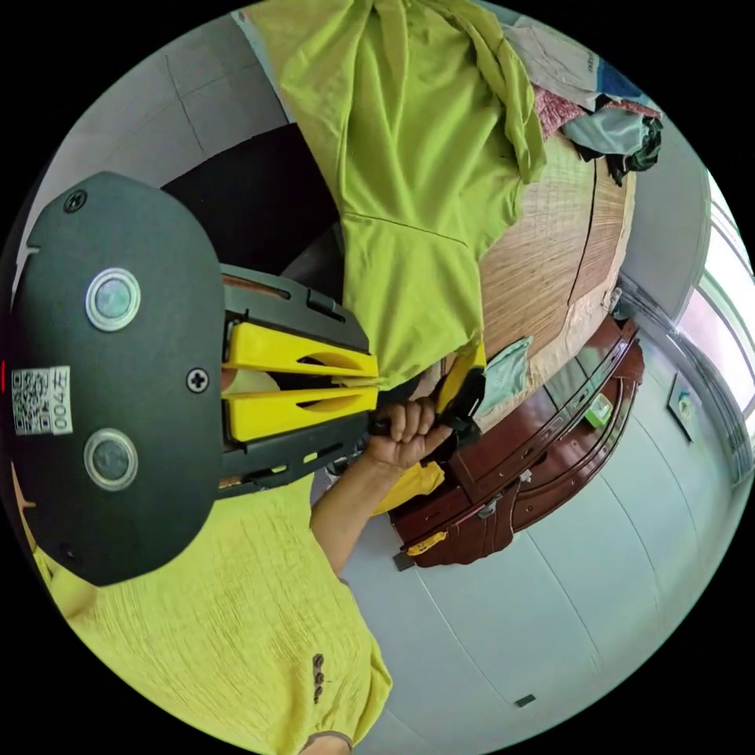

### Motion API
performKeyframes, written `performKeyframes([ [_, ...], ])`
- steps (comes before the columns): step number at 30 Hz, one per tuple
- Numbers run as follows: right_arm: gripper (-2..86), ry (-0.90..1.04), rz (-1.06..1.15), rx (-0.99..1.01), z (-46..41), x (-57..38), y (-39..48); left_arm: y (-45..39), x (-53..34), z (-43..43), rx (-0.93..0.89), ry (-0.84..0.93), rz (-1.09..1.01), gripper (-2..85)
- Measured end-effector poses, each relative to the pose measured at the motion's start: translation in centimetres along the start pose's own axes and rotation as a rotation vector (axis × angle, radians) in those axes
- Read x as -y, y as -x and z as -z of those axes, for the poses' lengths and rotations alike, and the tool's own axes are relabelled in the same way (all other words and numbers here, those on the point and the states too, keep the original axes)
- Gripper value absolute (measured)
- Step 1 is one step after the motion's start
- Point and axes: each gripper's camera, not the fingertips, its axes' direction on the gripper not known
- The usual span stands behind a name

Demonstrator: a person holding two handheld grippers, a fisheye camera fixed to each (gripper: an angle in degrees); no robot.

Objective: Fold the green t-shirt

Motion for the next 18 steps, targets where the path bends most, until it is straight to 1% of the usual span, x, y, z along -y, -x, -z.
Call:
performKeyframes([
  [1, -0.7, -0.062, -0.011, -0.021, 3.1, 0.0, -0.1, -0.1, 0.4, -0.8, -0.029, 0.01, -0.009, 2.5],
  [5, -0.7, -0.166, -0.036, -0.137, 9.6, -1.5, -0.4, 0.3, 2.8, -4.1, -0.188, 0.054, -0.039, 2.6],
  [9, -0.7, -0.204, -0.053, -0.263, 12.1, -4.1, -1.3, 0.8, 5.1, -5.2, -0.133, 0.03, -0.069, 4.0],
  [12, -0.7, -0.239, -0.115, -0.286, 12.1, -5.9, -3.7, 2.8, 7.9, -5.3, 0.037, 0.04, -0.094, 6.5],
  [13, -0.7, -0.301, -0.154, -0.282, 12.5, -6.9, -4.9, 4.0, 9.5, -5.2, 0.132, 0.059, -0.105, 7.3],
  [14, -0.7, -0.322, -0.171, -0.266, 12.7, -7.3, -5.6, 5.3, 11.1, -5.0, 0.228, 0.075, -0.122, 7.6],
  [15, -0.6, -0.353, -0.196, -0.226, 13.0, -7.9, -6.9, 6.1, 12.0, -4.8, 0.279, 0.08, -0.125, 7.7],
  [17, -0.5, -0.367, -0.206, -0.209, 12.5, -8.4, -7.8, 10.2, 15.7, -3.4, 0.423, 0.07, -0.075, 7.9],
  [18, -0.4, -0.35, -0.177, -0.22, 11.6, -8.3, -7.5, 11.3, 16.6, -3.0, 0.446, 0.063, -0.053, 7.9],
])
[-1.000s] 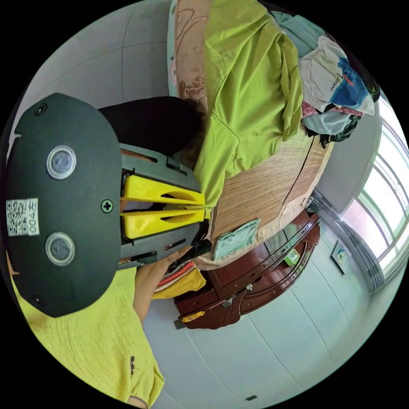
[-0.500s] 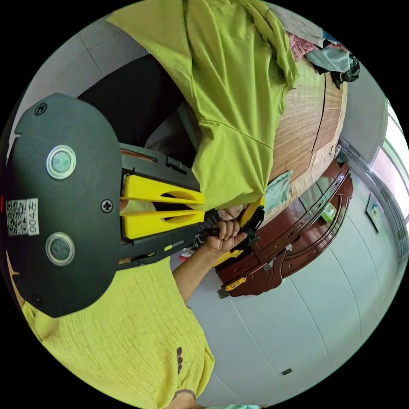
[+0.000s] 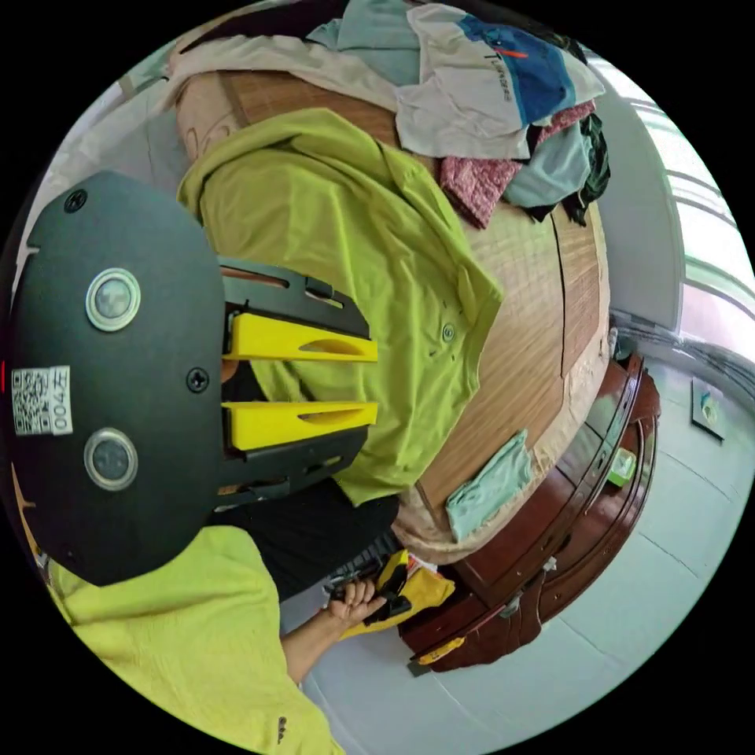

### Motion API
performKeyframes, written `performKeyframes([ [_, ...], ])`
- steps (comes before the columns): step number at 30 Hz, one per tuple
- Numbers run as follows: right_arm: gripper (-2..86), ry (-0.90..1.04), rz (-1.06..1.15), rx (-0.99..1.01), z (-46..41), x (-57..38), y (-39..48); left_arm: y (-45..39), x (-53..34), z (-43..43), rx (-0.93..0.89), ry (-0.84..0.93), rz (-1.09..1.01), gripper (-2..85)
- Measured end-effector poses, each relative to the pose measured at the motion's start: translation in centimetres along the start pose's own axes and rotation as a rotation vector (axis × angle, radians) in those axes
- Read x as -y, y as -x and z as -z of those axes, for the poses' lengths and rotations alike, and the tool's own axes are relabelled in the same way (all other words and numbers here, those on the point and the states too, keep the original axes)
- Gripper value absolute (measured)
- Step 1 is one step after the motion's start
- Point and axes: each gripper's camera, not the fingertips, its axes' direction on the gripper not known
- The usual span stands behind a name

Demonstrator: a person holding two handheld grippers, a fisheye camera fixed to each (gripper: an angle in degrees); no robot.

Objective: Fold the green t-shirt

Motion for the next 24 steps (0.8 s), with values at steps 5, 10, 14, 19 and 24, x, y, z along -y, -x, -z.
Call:
performKeyframes([
  [5, 3.1, 0.088, 0.135, -0.114, -6.3, -1.0, 3.4, 4.5, 5.7, -1.1, 0.073, -0.021, 0.063, 8.1],
  [10, 8.9, 0.225, 0.31, -0.352, -17.8, -0.6, 6.8, -2.4, 7.3, -6.9, -0.07, 0.003, -0.019, 8.5],
  [14, 11.0, 0.223, 0.364, -0.481, -23.8, 1.1, 8.4, -8.7, 7.8, -12.4, -0.219, 0.027, -0.011, 9.1],
  [19, 12.2, 0.295, 0.391, -0.618, -30.6, 1.2, 7.2, -12.6, 10.3, -16.5, -0.308, 0.092, 0.021, 10.6],
  [24, 5.7, 0.261, 0.335, -0.728, -32.9, -0.8, 5.4, -13.3, 14.1, -18.9, -0.332, 0.165, 0.102, 12.7],
])
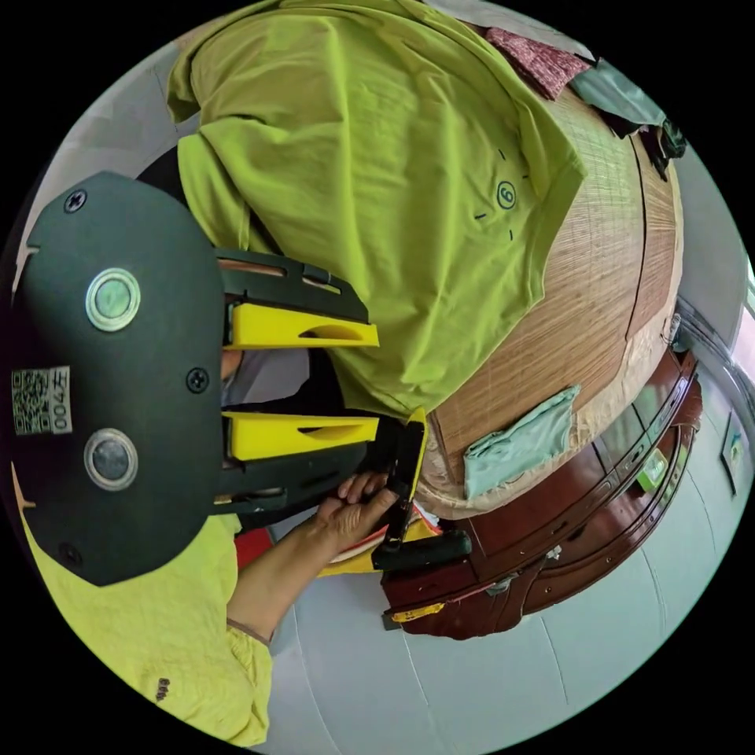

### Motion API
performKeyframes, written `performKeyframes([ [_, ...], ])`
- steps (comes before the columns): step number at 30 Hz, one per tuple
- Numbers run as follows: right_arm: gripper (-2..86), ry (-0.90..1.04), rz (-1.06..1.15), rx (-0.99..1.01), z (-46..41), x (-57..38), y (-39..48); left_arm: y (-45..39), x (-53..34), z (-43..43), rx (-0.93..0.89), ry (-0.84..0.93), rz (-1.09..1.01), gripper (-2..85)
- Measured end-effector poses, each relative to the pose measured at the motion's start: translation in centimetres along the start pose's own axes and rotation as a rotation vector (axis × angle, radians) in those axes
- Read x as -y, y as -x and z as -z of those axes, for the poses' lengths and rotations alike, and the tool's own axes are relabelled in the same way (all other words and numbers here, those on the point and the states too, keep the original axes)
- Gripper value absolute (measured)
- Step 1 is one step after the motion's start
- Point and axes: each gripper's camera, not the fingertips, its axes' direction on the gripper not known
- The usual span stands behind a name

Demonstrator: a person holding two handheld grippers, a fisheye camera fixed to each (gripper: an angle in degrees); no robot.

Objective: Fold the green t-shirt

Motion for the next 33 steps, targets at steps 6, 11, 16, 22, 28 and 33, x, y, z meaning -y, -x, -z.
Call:
performKeyframes([
  [6, 2.2, -0.075, 0.087, 0.216, 0.7, -3.8, 3.6, -0.1, 4.0, -1.6, -0.173, 0.013, 0.138, 15.1],
  [11, 1.8, -0.107, 0.162, 0.354, 2.0, -7.8, 6.6, -2.2, 4.9, -1.9, -0.252, -0.006, 0.196, 17.4],
  [16, 1.6, -0.074, 0.259, 0.456, 1.8, -11.2, 9.1, -4.8, 5.3, -1.9, -0.245, -0.012, 0.216, 18.1],
  [22, 1.4, -0.021, 0.391, 0.476, 1.1, -14.6, 11.5, -8.4, 3.3, -1.8, -0.237, -0.02, 0.207, 9.1],
  [28, 3.5, -0.076, 0.512, 0.695, 4.2, -17.0, 9.2, -15.9, -2.6, 7.8, -0.032, -0.278, 0.054, 4.1],
  [33, 8.6, -0.15, 0.485, 0.712, 6.2, -18.2, 5.7, -29.7, -6.0, 23.4, 0.41, -0.367, -0.279, 4.6],
])
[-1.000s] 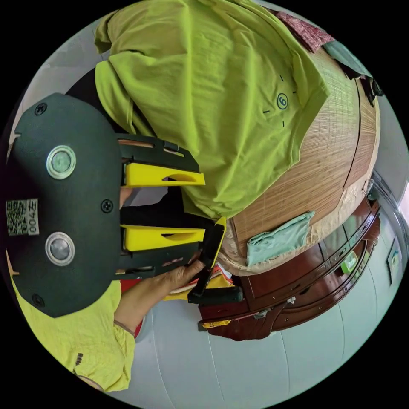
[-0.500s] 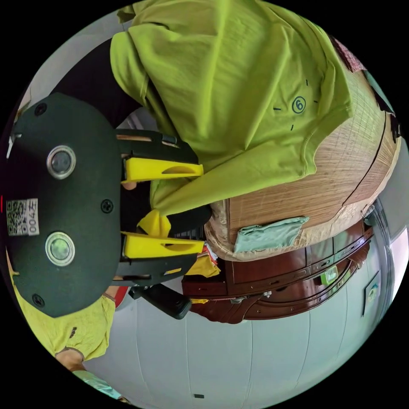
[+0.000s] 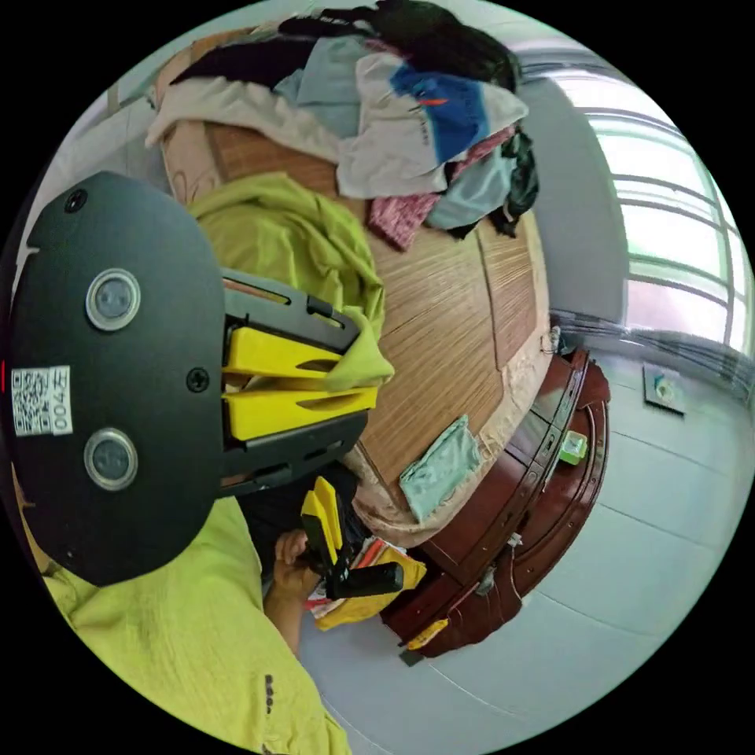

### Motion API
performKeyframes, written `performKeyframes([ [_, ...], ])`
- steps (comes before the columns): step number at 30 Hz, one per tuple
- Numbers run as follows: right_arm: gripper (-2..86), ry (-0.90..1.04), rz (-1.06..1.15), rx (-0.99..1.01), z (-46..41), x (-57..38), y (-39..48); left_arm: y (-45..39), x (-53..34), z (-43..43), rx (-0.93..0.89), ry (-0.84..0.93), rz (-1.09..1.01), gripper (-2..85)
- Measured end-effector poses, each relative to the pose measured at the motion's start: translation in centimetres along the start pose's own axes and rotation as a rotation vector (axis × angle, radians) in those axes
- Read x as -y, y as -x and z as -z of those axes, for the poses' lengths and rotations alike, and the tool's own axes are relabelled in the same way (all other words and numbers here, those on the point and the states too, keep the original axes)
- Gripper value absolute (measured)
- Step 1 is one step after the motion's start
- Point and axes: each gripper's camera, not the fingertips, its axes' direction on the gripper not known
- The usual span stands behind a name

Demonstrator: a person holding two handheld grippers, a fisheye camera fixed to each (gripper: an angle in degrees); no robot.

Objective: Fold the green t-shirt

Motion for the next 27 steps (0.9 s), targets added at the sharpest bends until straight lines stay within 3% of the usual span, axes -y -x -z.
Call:
performKeyframes([
  [3, 12.0, -0.028, -0.054, 0.084, 1.1, -0.7, -1.0, -3.1, 2.5, 12.6, 0.054, -0.155, -0.119, 4.8],
  [8, 15.1, -0.05, -0.06, 0.158, 1.4, -2.1, -0.8, -7.1, 4.4, 31.4, -0.105, -0.469, -0.185, 4.7],
  [14, 16.5, -0.072, 0.056, 0.093, 1.9, -2.9, 2.2, -13.4, 6.9, 44.8, -0.357, -0.566, -0.402, 4.6],
  [21, 18.3, -0.089, 0.259, -0.059, 1.6, -3.1, 8.4, -21.4, 7.5, 50.8, -0.519, -0.652, -0.539, 4.5],
  [27, 15.9, -0.157, 0.343, -0.045, 2.7, -3.1, 12.1, -26.6, 7.3, 51.5, -0.641, -0.702, -0.57, 4.5],
])
